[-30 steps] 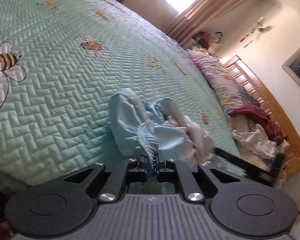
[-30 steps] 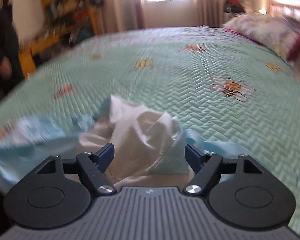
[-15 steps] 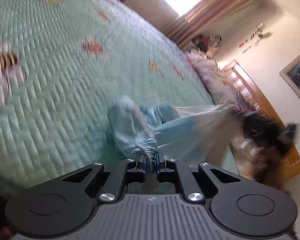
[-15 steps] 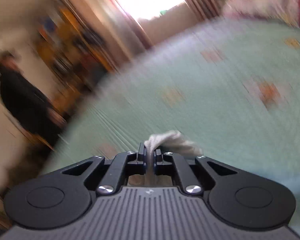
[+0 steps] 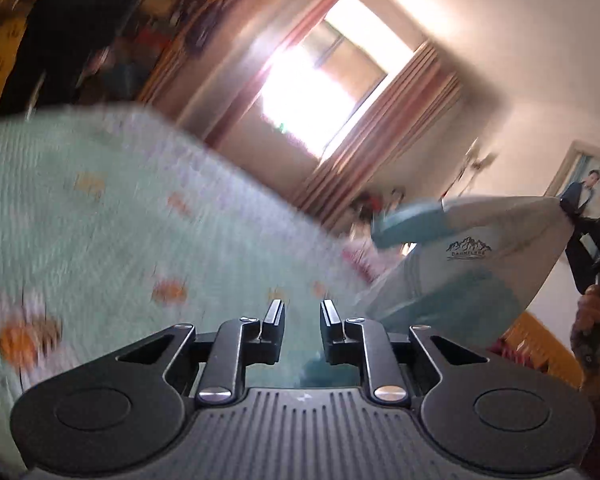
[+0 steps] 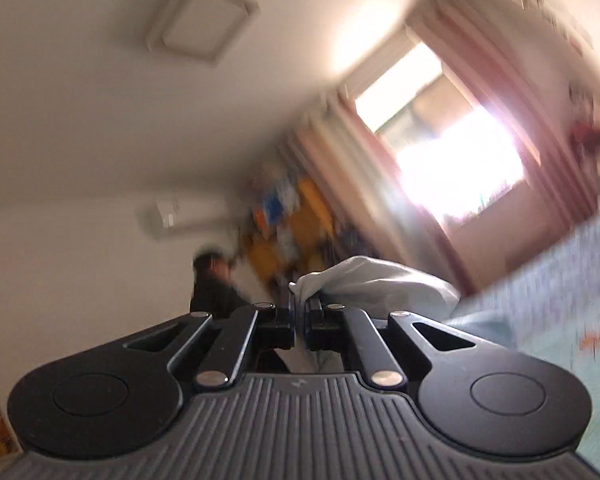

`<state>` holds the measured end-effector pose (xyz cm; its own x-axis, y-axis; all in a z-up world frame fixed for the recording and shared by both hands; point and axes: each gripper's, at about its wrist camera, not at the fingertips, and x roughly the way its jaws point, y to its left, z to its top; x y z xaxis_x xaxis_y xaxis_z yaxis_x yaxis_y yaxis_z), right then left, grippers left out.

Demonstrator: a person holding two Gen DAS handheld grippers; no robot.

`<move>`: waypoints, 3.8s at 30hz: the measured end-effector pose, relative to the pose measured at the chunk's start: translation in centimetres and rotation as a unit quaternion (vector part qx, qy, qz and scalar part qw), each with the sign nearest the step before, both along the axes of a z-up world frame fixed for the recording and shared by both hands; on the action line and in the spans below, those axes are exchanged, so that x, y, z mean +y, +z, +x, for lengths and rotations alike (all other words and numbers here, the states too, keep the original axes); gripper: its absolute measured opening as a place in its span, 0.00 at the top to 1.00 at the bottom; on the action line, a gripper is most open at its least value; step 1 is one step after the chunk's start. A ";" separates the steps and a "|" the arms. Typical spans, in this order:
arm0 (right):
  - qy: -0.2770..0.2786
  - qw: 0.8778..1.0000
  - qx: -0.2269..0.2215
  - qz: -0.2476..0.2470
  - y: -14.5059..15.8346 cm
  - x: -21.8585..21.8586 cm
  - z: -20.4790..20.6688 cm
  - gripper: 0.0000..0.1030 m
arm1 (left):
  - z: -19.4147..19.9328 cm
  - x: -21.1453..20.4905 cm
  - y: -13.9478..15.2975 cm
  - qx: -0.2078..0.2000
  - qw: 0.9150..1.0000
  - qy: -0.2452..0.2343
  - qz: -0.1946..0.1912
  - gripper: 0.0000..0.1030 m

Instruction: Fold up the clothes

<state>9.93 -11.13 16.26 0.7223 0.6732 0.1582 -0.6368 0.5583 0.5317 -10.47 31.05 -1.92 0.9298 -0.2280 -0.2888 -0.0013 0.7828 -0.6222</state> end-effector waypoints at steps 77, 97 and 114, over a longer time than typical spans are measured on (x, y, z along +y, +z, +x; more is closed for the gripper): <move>-0.089 0.901 0.374 -0.203 -35.3 -1.2 -1.9 0.44 | 9.3 0.3 -7.1 0.183 0.960 0.117 0.176 0.98; -0.060 0.939 0.321 -0.106 -31.6 2.8 7.9 0.95 | 8.5 -1.1 -11.0 0.211 0.968 0.045 0.125 0.80; 0.234 0.893 0.300 -0.241 -31.5 7.0 -3.7 0.61 | 9.2 -2.4 -12.5 0.220 0.968 0.007 0.118 0.75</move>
